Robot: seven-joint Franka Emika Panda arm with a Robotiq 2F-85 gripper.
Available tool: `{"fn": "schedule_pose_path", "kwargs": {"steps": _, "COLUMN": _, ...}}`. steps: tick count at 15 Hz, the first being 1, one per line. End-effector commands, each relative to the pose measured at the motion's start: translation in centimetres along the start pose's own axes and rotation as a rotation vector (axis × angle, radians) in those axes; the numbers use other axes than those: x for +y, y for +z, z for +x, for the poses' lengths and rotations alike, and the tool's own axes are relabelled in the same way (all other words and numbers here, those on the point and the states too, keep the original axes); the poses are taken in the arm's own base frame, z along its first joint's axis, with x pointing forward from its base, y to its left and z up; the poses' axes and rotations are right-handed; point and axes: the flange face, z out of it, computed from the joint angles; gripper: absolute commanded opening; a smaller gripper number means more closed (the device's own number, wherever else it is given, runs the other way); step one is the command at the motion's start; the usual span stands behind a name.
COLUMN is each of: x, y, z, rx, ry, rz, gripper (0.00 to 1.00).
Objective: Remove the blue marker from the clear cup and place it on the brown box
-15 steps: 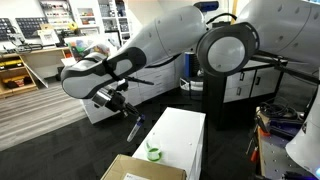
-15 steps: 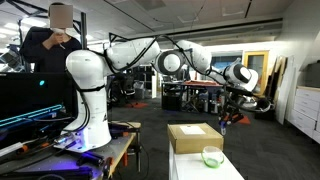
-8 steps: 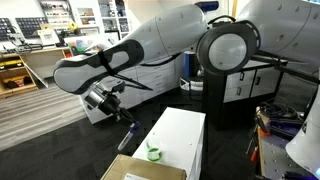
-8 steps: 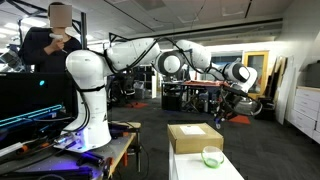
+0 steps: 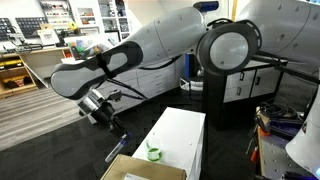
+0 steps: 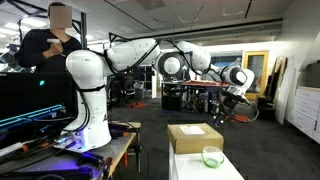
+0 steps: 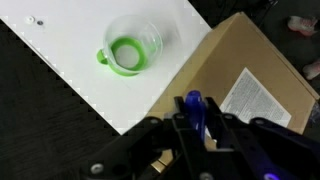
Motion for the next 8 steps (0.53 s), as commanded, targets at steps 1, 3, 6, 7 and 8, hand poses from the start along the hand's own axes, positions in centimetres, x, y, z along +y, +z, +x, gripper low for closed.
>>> {"fn": "schedule_pose_path", "kwargs": {"steps": 1, "x": -0.2, "y": 0.6, "z": 0.8, "rx": 0.037, "ry": -0.082, "rz": -0.031, "gripper": 0.07}}
{"fn": "schedule_pose_path", "kwargs": {"steps": 3, "x": -0.4, "y": 1.0, "z": 1.0, "rx": 0.047, "ry": -0.125, "rz": -0.025, "gripper": 0.07}}
{"fn": "schedule_pose_path", "kwargs": {"steps": 6, "x": -1.2, "y": 1.4, "z": 0.8, "rx": 0.046, "ry": -0.192, "rz": 0.004, "gripper": 0.07}}
{"fn": "schedule_pose_path", "kwargs": {"steps": 7, "x": -1.4, "y": 1.4, "z": 0.8, "rx": 0.045, "ry": -0.204, "rz": -0.002, "gripper": 0.07}}
{"fn": "schedule_pose_path", "kwargs": {"steps": 8, "x": -1.5, "y": 1.5, "z": 0.7, "rx": 0.045, "ry": -0.21, "rz": -0.002, "gripper": 0.07}}
